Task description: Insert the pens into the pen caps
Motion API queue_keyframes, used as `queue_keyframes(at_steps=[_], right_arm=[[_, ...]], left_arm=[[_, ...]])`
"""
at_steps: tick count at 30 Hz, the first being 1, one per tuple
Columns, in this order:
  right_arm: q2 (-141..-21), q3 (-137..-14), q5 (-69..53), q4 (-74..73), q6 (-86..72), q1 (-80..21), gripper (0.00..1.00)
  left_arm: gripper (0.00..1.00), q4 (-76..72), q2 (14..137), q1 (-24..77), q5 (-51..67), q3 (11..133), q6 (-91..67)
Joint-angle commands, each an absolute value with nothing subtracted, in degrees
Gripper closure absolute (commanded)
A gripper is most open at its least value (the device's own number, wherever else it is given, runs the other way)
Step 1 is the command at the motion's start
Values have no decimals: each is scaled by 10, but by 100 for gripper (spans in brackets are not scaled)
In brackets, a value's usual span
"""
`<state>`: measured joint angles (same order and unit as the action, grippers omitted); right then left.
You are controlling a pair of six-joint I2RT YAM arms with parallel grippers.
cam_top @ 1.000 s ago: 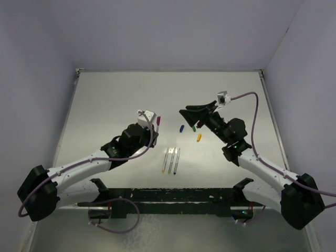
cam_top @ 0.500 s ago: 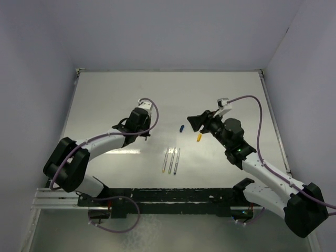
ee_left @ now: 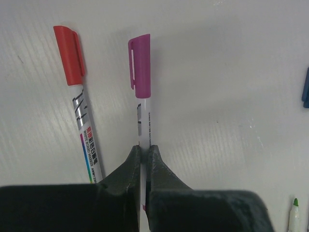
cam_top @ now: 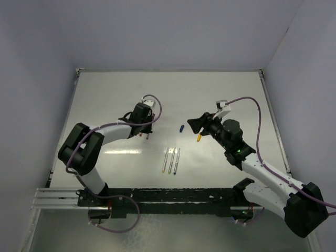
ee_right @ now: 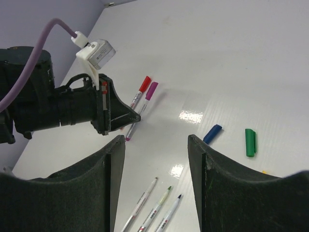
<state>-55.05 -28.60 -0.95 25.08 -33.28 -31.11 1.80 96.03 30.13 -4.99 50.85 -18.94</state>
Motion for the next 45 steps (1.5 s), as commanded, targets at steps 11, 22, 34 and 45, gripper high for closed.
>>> queue_keyframes(at_steps=[11,22,34,45], right_arm=[[-557,-280,-5,267,-333,-312,44],[-564,-289,2,256,-319,-312,44],[-570,-307,40,199,-308,-312,44],[-581,-325,162,111,-359,-312,35]], left_arm=[[82,9,1006,289,-26,544,-197],[55,19,957,289,-13,561,-185],[51,22,833,290,35,539,-166],[54,73,731,351,73,457,-162]])
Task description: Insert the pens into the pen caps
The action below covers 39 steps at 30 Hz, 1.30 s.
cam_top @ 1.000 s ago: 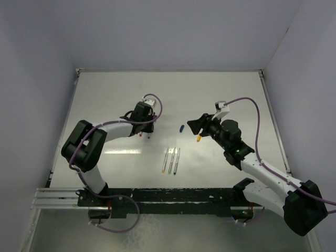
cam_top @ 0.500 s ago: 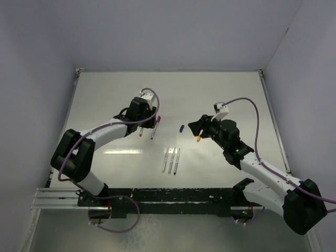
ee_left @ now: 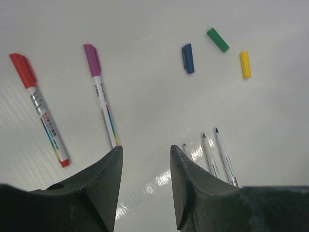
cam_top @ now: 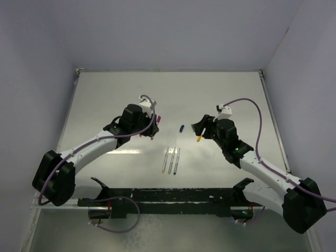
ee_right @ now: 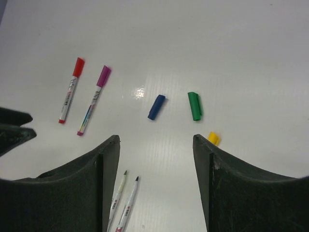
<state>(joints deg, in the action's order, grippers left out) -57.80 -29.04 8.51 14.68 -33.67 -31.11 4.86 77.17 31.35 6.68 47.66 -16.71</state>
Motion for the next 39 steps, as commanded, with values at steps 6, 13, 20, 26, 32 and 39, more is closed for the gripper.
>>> queue_keyframes(at_steps=[6,13,20,26,32,39], right_arm=[[-618,-358,214,58,-371,-309,48],[-612,-346,233,58,-382,-306,47],[-607,-337,218,71,-386,-304,46],[-595,-328,215,76,-385,-304,47],[-590,-320,207,89,-385,-304,47],[-596,-319,195,101,-384,-304,47]], left_arm=[[53,117,711,431,23,436,-195],[52,119,730,475,16,411,-230],[51,130,780,532,-50,435,-240],[50,120,812,549,-64,444,-244],[49,102,824,557,-68,443,-249],[49,96,845,563,-76,448,-250]])
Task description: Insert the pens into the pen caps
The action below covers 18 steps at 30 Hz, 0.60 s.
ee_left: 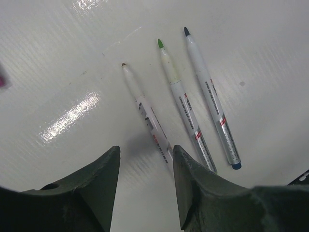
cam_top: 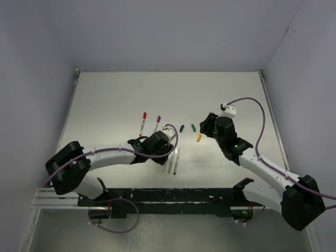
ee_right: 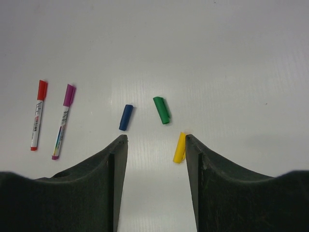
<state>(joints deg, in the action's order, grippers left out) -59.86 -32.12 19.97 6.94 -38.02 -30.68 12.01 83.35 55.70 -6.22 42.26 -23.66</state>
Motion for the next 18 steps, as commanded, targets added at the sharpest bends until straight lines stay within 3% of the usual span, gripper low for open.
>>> queue_keyframes(at_steps=[1,18], right_arm=[[-596,-318,193,104,-384,-304,47],[-589,-313,182,120,-383,-304,47]], left_arm=[[49,95,849,564,-78,449,-249],[50,181,901,593,-152,471,-257]])
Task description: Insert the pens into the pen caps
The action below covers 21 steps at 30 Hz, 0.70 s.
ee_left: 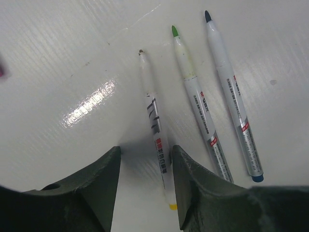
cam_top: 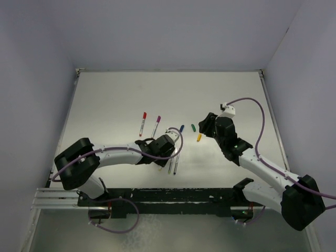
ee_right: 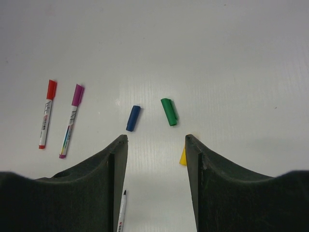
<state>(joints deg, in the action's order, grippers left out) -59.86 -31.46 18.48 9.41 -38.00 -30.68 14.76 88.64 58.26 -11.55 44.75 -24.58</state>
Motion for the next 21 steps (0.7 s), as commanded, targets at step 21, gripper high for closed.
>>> queue_keyframes(at_steps=[21], right_arm=[[-594,-324,176,116,-389,-304,47]], left_arm=[[74,226,918,598,-148,465,-282]])
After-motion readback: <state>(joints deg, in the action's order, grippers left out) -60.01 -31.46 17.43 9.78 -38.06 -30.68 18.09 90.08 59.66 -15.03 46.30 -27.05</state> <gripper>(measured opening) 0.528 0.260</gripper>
